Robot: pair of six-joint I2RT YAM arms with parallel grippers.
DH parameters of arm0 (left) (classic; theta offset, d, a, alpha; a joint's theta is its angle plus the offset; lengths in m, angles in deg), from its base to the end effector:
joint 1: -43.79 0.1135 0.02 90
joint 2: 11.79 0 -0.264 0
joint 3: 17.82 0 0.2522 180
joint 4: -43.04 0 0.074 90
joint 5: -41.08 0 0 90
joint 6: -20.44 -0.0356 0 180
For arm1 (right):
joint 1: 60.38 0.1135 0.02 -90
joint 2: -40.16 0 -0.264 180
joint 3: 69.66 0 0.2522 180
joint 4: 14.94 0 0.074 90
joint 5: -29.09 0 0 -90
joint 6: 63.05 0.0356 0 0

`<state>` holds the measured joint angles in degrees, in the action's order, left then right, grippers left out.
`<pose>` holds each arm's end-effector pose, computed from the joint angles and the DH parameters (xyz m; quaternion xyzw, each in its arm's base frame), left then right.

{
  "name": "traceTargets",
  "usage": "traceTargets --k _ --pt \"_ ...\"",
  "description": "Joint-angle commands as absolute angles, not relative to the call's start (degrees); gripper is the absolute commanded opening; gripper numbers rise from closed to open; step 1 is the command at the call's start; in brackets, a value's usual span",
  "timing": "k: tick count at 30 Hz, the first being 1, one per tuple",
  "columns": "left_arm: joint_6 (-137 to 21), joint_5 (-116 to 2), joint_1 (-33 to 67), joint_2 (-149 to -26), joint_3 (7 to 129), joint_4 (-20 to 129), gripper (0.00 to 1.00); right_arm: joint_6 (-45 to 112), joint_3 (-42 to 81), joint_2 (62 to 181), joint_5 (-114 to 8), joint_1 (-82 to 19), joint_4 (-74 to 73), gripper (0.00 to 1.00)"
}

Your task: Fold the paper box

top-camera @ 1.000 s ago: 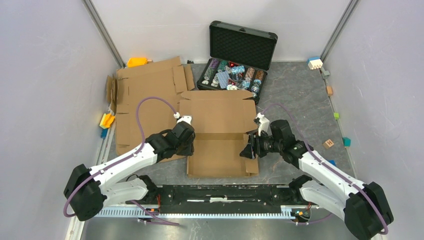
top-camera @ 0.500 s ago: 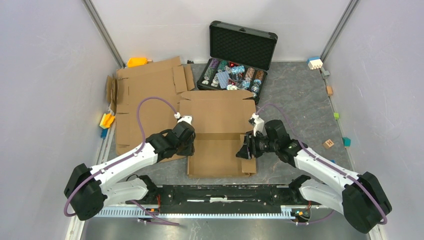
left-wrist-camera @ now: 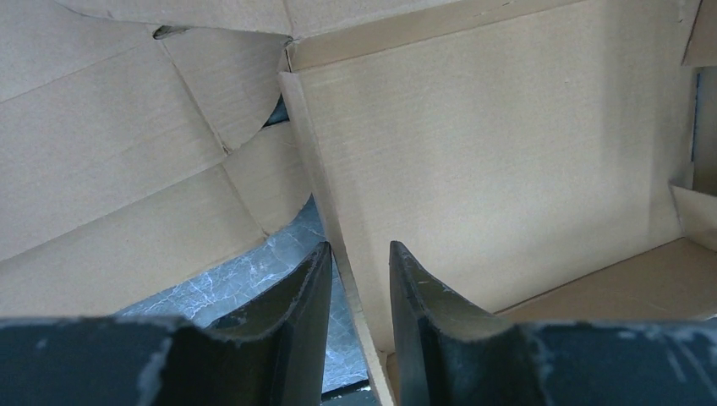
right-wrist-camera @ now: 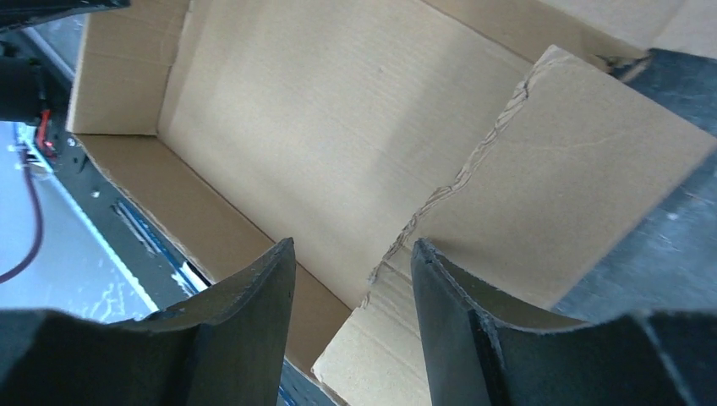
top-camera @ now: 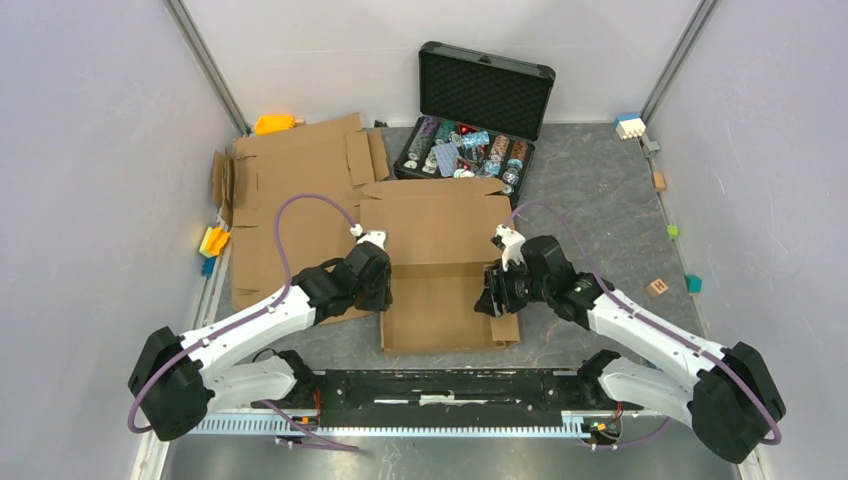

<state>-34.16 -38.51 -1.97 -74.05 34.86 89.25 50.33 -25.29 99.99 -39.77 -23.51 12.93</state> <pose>0.1491 -0.1439 0.2150 0.0594 0.9503 -0.1247 0.2789 0.1590 0.1353 0.2009 -0.1782 0.8878 0.3411 0.2523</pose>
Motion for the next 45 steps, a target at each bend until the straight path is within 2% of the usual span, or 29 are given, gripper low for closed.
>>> traceTargets --k 1,7,12,16,21,26,32,35,40,45 --pt "-32.47 -38.87 -2.09 -73.43 34.27 87.11 0.38 45.28 -20.72 96.23 -45.67 -23.38 19.53 0.58" --pt "-32.39 -38.58 -2.09 -73.47 34.31 87.19 0.38 43.05 -13.39 91.35 -58.43 -23.56 30.53 0.59" --pt "-32.47 -38.04 -2.1 -73.95 33.92 87.13 0.37 43.9 -14.13 88.43 -70.22 -26.03 35.95 0.63" --pt "-32.44 -36.85 -2.01 -73.94 33.62 87.79 0.27 44.15 -16.6 86.43 -74.01 -31.31 37.22 0.64" --pt "-31.9 -36.33 -1.51 -73.4 32.54 87.78 0.04 44.21 -19.91 84.15 -76.0 -37.98 36.79 0.64" --pt "-31.03 -38.25 0.28 -72.86 30.02 86.24 0.02 47.92 -18.99 85.53 -83.1 -39.96 39.11 0.64" --pt "-29.8 -42.99 4.83 -71.44 26.18 82.79 0.02 48.18 -19.27 88.98 -71.93 -40.2 41.23 0.57" --pt "-28.73 -45.37 7.11 -70.29 24.13 80.76 0.02 48.61 -21.55 88.5 -66.45 -40.26 41.16 0.57" --pt "-27.89 -48.01 9.91 -69.61 21.3 78.12 0.02 49.47 -26.65 88.22 -65.13 -40.25 39.53 0.58" --pt "-27.88 -49.85 10.87 -69.8 20.47 77.24 0.02 50.11 -32.11 88.46 -55.33 -40.28 32.75 0.56"
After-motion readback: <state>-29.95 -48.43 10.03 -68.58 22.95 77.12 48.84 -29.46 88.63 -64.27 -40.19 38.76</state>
